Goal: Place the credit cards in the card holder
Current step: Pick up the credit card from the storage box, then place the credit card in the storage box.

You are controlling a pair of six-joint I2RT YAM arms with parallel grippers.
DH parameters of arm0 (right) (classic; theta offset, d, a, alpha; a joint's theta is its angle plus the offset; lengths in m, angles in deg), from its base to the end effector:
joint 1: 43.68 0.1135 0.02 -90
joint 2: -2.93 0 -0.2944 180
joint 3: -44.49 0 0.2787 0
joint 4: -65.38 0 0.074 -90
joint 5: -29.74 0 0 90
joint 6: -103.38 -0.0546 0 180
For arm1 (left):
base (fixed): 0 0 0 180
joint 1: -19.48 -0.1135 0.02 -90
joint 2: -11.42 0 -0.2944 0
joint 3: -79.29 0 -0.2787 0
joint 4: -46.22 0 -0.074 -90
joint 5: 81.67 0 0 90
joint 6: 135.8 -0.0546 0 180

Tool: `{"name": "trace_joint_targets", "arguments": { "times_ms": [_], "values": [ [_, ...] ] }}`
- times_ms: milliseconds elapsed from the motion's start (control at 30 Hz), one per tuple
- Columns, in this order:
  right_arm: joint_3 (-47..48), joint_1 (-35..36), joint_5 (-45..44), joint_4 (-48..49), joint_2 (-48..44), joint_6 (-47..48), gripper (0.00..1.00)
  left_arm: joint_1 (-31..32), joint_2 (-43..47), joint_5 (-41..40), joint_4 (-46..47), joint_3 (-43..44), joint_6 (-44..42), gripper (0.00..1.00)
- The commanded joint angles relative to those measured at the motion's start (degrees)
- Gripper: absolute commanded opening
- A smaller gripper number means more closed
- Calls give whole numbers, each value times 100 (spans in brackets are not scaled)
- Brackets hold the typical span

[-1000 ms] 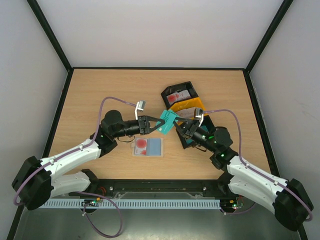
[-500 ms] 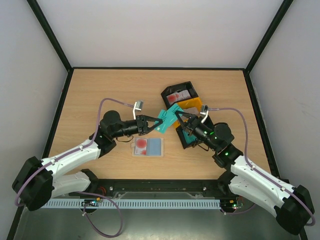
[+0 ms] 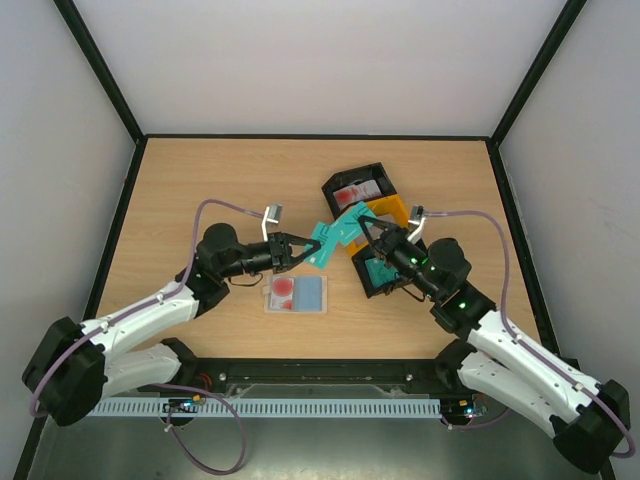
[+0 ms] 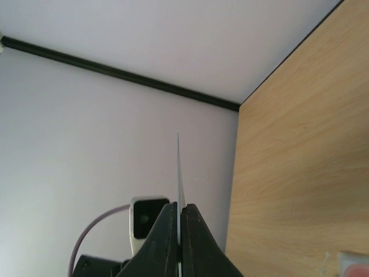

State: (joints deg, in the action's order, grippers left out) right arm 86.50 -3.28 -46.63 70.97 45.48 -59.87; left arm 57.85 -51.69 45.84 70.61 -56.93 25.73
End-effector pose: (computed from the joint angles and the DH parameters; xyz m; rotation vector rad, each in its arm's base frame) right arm 0.1503 0.1449 0.3211 0.2758 1.7437 1.7149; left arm 0.1885 -0.1916 0.2942 0.1239 1.8785 -1.9228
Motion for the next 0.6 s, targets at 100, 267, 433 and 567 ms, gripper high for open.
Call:
{"name": "trace_joint_targets", "arguments": {
  "times_ms": [100, 267, 433, 567],
  "values": [
    [732, -31, -1612, -2360, -532, 1320, 2, -166, 490, -25, -669, -408, -469, 5],
    [480, -24, -2374, -3576, -452, 1568, 2, -171, 826, -561, -1761, -590, -1218, 3],
    [176, -30, -2915, -3827, -177, 1608, 2, -169, 989, -1103, -2335, -910, -1561, 3],
    [307, -35, -3258, -3895, 449, 1808, 2, -172, 935, -1229, -2357, -1096, -1654, 3]
  ]
}}
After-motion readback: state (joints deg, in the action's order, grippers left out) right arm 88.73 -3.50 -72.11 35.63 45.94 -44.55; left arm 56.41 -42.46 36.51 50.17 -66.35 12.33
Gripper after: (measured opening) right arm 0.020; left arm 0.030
